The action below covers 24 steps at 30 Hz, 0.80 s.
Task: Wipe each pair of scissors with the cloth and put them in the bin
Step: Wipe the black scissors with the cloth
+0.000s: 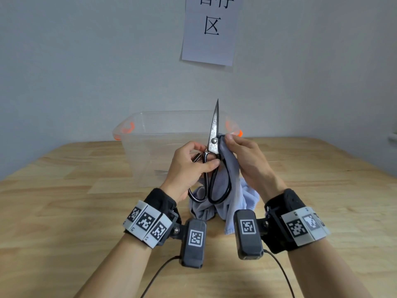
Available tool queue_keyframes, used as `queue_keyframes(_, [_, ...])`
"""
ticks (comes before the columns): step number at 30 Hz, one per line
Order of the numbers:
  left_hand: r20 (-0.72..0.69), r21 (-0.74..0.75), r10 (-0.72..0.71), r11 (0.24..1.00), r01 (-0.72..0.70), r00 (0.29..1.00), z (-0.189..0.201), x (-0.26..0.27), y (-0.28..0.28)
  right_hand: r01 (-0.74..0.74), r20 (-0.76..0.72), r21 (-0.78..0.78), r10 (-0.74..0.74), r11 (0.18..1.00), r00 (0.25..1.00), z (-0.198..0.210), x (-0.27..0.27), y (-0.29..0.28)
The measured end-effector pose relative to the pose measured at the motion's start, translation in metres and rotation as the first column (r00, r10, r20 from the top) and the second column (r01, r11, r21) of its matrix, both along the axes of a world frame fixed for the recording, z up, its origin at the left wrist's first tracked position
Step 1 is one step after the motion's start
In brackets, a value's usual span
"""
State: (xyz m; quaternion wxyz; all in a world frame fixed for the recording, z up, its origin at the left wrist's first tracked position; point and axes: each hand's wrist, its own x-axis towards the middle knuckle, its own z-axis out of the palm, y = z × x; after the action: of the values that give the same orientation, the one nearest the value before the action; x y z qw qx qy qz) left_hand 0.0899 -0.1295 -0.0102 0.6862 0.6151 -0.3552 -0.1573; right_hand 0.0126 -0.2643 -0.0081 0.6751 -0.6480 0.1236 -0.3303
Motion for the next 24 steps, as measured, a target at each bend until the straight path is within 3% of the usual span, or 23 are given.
queue_keyframes(6, [-0.047,-0.029,-0.026,0.999,0.025,0.999,0.0041,-0.005,0.0007,0.229,0.032,-0.106,-0.227,0.968,0.973,-0.0034,0.0005,-0.008])
queue_keyframes(9, [-0.032,-0.018,-0.056,0.998,0.055,0.998,0.004,-0.0055,0.0011,0.248,0.037,-0.056,-0.246,0.967,0.968,-0.0057,0.0012,-0.0118])
queue_keyframes(15, [0.009,0.049,-0.104,0.993,0.104,0.995,0.0009,-0.0018,0.0005,0.044,0.064,0.058,-0.048,0.997,0.997,0.0001,-0.0021,-0.0101])
queue_keyframes(20, [-0.052,0.023,-0.207,0.978,0.209,0.977,0.0,-0.0029,-0.0006,-0.072,0.076,0.077,0.066,0.994,0.995,0.0004,-0.0039,-0.0064])
queue_keyframes(24, [-0.081,0.018,-0.199,0.979,0.201,0.977,0.0014,-0.0022,0.0002,-0.159,0.07,0.107,0.152,0.982,0.986,0.0004,-0.0043,-0.0046])
